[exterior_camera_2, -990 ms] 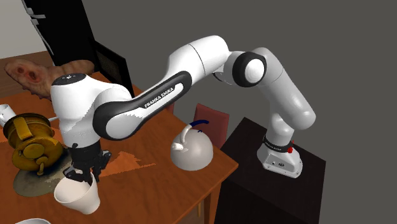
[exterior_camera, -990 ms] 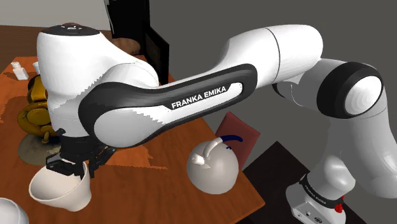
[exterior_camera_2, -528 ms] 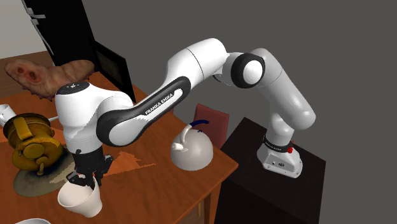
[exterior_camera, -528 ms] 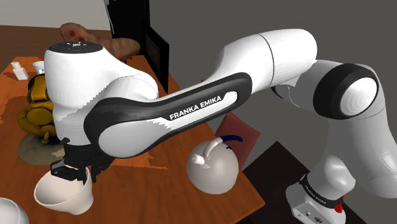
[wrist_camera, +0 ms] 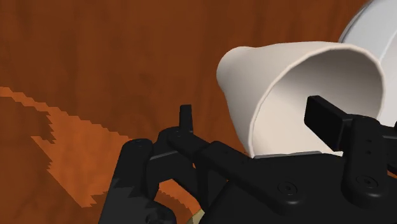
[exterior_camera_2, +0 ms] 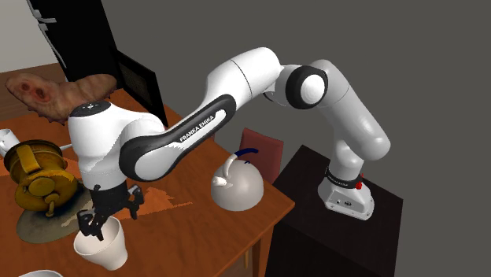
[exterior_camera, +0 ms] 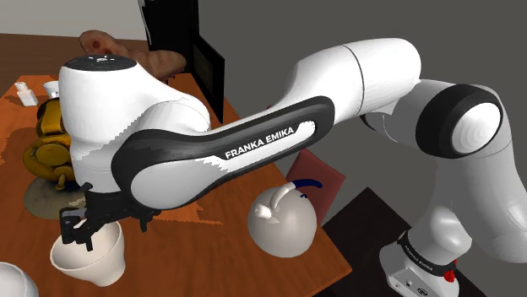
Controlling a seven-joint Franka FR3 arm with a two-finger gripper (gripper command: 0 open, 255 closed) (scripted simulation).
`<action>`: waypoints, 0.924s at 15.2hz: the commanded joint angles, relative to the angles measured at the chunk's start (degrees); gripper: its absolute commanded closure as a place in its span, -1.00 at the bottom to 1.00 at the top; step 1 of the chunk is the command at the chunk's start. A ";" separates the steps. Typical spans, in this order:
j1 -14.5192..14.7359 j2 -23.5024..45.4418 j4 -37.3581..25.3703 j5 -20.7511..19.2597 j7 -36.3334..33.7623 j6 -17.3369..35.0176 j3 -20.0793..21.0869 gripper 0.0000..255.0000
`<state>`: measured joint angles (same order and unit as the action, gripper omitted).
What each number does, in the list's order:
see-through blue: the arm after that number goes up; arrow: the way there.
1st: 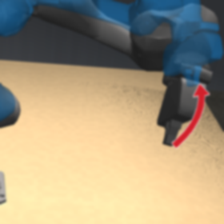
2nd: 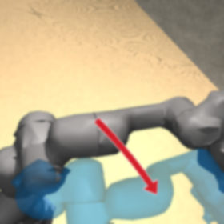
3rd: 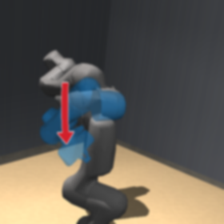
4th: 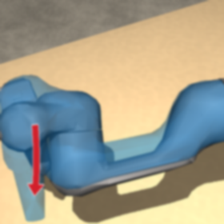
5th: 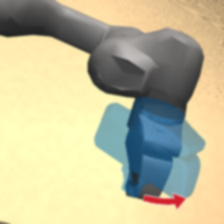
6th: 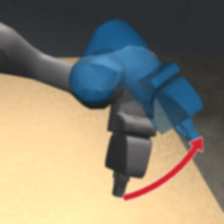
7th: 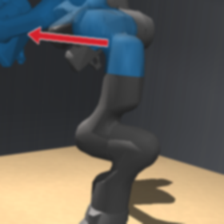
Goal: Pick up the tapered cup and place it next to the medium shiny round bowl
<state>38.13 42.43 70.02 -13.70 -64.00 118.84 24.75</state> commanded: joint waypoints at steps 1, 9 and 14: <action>0.00 0.00 0.00 0.00 0.00 0.00 0.00 -1.00; -0.74 -3.39 -1.59 1.13 0.61 -4.87 0.80 -1.00; -0.74 -3.39 -1.59 1.13 0.61 -4.87 0.80 -1.00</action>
